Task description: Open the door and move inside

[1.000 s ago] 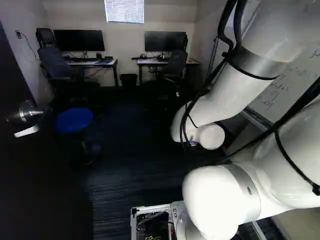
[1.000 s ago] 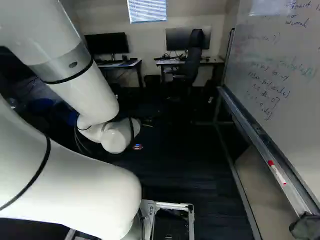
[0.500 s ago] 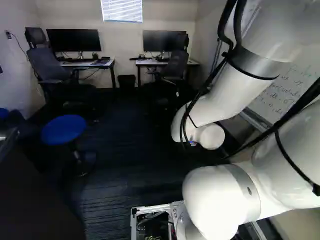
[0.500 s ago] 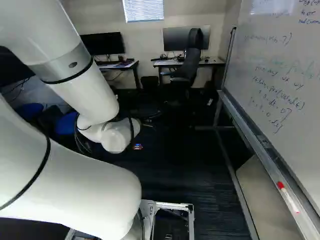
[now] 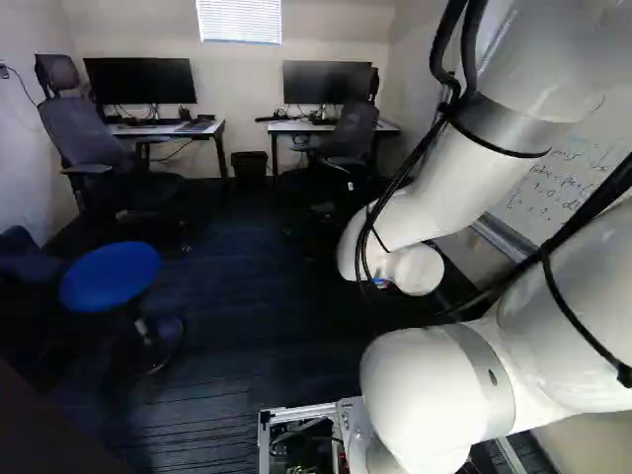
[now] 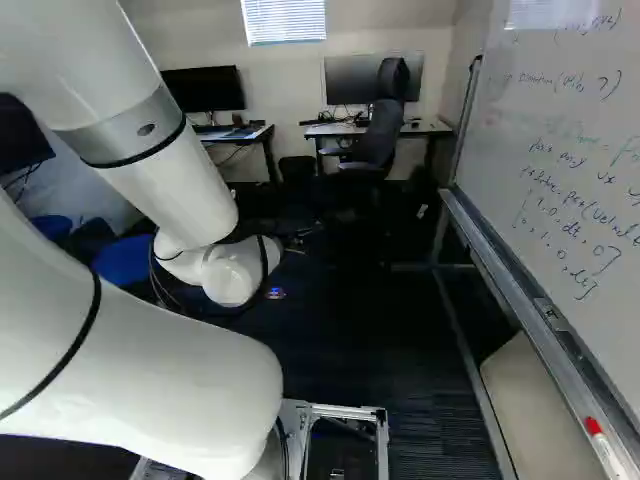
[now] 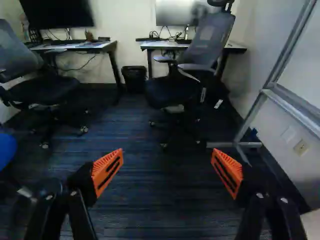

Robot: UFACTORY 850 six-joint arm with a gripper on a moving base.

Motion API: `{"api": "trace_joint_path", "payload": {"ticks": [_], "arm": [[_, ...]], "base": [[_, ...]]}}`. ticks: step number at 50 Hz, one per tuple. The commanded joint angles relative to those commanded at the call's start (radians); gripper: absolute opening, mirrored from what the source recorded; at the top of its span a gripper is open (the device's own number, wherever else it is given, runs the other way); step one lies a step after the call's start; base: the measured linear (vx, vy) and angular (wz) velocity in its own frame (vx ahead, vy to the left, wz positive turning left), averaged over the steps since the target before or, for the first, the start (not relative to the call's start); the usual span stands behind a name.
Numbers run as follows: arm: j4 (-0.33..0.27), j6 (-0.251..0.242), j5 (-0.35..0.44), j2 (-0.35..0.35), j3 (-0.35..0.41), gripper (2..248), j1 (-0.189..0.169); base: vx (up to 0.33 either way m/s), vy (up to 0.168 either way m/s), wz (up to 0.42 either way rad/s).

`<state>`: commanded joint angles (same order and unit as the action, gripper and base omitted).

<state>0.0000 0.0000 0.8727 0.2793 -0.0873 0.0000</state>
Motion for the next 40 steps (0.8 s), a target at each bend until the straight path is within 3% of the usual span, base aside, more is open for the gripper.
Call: {"api": "trace_joint_path", "payload": {"ticks": [16,40], "arm": [[0.000,0.000,0.000,0.000,0.000,247,0.000],[0.000,0.000,0.000,0.000,0.000,247,0.000]], "base": [[0.145,0.000,-0.002],[-0.005,-0.001,0.000]]}}
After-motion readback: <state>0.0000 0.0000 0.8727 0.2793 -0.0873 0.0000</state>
